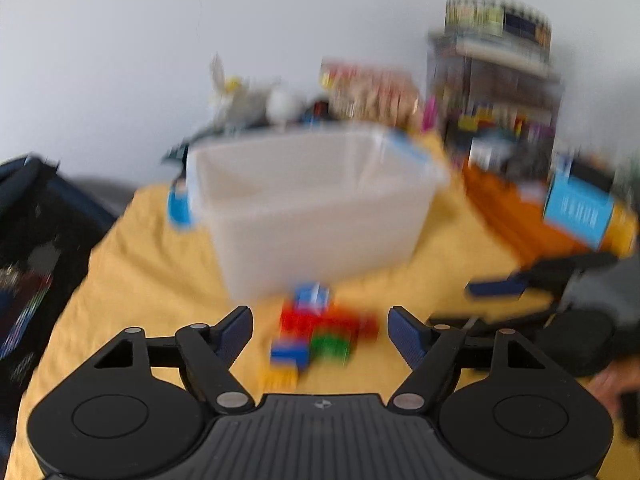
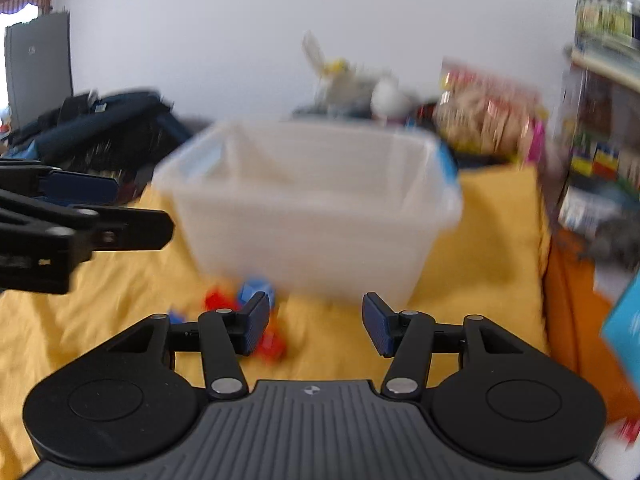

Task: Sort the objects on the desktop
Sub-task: 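Move both open grippers back toward the remaining bricks, then grasp the green Duplo brick with the left gripper while the right grasps the red brick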

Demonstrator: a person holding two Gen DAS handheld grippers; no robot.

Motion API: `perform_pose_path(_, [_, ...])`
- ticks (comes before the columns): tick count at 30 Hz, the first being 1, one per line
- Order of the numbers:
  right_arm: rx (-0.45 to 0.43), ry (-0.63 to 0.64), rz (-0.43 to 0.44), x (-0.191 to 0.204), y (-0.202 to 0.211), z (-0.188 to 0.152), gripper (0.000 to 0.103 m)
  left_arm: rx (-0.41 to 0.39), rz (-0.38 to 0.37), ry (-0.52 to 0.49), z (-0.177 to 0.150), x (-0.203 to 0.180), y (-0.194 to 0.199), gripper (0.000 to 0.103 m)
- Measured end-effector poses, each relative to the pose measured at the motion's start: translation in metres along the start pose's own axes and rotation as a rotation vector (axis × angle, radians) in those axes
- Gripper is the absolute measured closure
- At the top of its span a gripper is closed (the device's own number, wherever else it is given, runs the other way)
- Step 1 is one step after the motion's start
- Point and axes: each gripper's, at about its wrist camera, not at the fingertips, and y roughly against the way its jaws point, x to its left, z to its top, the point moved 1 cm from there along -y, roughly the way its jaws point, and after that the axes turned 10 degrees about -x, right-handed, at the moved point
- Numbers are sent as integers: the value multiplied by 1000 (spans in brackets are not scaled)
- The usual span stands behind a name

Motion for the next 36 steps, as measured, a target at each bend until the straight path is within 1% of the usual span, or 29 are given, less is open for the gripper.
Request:
perform_pose_path(3, [68, 29, 14, 2, 1, -24, 47, 88, 19, -17, -31, -3, -4, 25])
perform_pose_path(5, [102, 52, 23, 4, 3, -37, 49, 135, 25, -5, -47, -3, -7, 25])
perform_pose_path(7, [151, 59, 52, 7, 3, -49, 50, 179, 34, 25, -59, 0, -11, 26])
perform_pose_path(9, [189, 67, 84, 13, 5, -62, 51, 177, 31, 58, -67, 4, -11, 26])
perform_pose_path(10, [199, 76, 95, 18, 8, -68, 52, 172, 40, 56, -67, 5, -12, 26])
perform_pose_path(12, [216, 93, 116, 25, 11, -76, 52, 146, 76, 16, -64, 7, -17, 27])
perform_pose_path(14, [224, 109, 133, 31, 13, -81, 53, 133, 93, -17, -60, 10, -26, 29])
perform_pose_path(15, [221, 118, 133, 34, 13, -82, 53, 136, 82, -19, -59, 14, -33, 30])
perform_pose_path(16, [218, 122, 132, 37, 16, -84, 53, 143, 62, -13, -58, 17, -37, 38])
perform_pose_path(17, [215, 121, 132, 37, 16, -83, 53, 166, 30, 3, -58, 20, -43, 56])
perform_pose_path(18, [212, 119, 131, 37, 16, -81, 53, 202, -1, 31, -60, 22, -50, 67])
perform_pose_path(19, [212, 118, 129, 37, 17, -81, 53, 197, -6, 48, -61, 22, -49, 69])
perform_pose_path(23, [214, 124, 111, 36, 16, -81, 53, 209, -74, 123, -65, 24, -32, 69])
perform_pose_path(26, [176, 129, 116, 34, 10, -71, 53, 226, -105, 118, -73, 15, -17, 69])
perform_pose_path(28, [146, 158, 124, 35, 0, -59, 53, 231, -120, 95, -77, 8, -8, 69])
perform_pose_path(30, [108, 213, 126, 39, -12, -46, 55, 233, -124, 80, -80, 4, -2, 68])
perform_pose_path(31, [94, 259, 125, 42, -19, -40, 58, 235, -128, 82, -81, 3, -1, 68])
perform_pose_path(33, [78, 354, 125, 50, -34, -31, 60, 233, -130, 80, -83, 3, 2, 68])
perform_pose_path(34, [70, 387, 139, 56, -43, -26, 60, 232, -132, 79, -84, 3, 3, 68])
perform_pose_path(36, [79, 430, 168, 68, -60, -20, 61, 230, -133, 90, -84, 5, 4, 68])
